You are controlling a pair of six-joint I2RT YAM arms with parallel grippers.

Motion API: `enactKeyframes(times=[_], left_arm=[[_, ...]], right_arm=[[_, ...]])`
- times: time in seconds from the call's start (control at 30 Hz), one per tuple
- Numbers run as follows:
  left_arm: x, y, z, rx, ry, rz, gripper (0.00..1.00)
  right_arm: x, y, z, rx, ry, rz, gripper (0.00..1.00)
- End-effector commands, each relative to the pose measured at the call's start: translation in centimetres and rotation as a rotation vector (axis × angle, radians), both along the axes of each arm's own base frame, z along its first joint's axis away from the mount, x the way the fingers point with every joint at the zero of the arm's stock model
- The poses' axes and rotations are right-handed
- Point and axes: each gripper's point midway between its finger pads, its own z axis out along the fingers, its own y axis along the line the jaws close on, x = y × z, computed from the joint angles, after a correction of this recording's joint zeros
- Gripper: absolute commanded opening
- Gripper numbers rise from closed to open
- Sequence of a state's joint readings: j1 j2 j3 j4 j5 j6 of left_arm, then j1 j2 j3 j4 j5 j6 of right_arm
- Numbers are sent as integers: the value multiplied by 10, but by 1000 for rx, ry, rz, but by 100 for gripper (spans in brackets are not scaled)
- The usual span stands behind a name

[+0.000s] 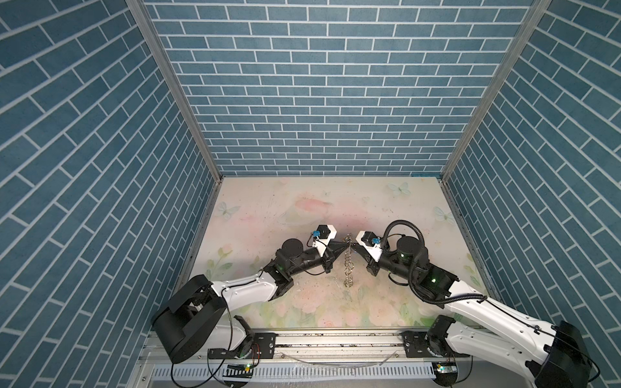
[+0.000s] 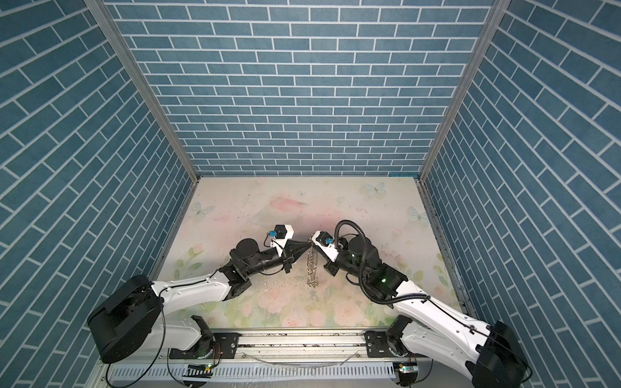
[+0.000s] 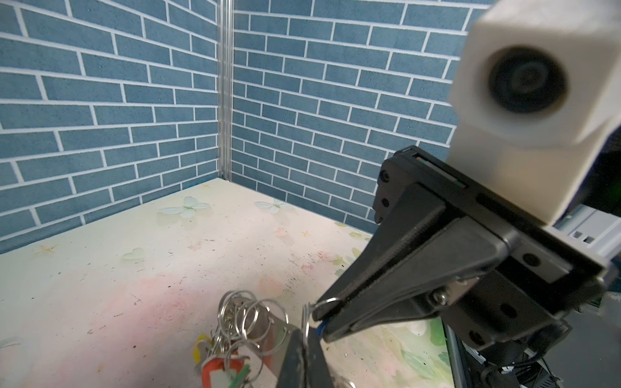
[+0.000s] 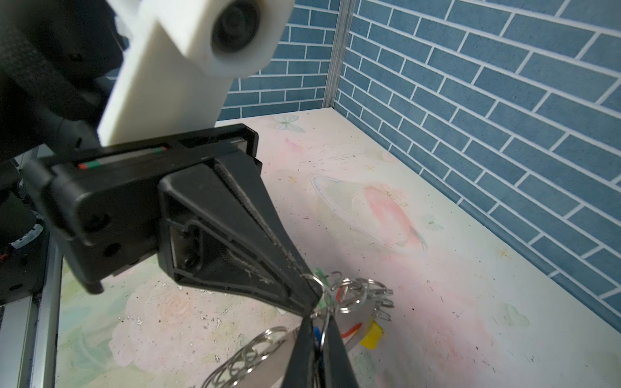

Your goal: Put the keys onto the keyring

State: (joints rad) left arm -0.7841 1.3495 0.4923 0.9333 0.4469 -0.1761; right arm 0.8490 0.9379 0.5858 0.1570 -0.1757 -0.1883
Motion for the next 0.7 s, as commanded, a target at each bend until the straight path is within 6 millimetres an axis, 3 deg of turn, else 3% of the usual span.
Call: enactKeyframes(times=[0.0,0.43,0.67], left_arm=[[14,5,30,-81,-41,78,0],[18,3,43,-175,-10,107,0],[11,4,35,-115,-56,89,0]], right_arm=[[-11,6,-8,-17,5,56,5],[-25,32,-13,-20,6,155,15],[-19,7,0,-29,-31,45,26]])
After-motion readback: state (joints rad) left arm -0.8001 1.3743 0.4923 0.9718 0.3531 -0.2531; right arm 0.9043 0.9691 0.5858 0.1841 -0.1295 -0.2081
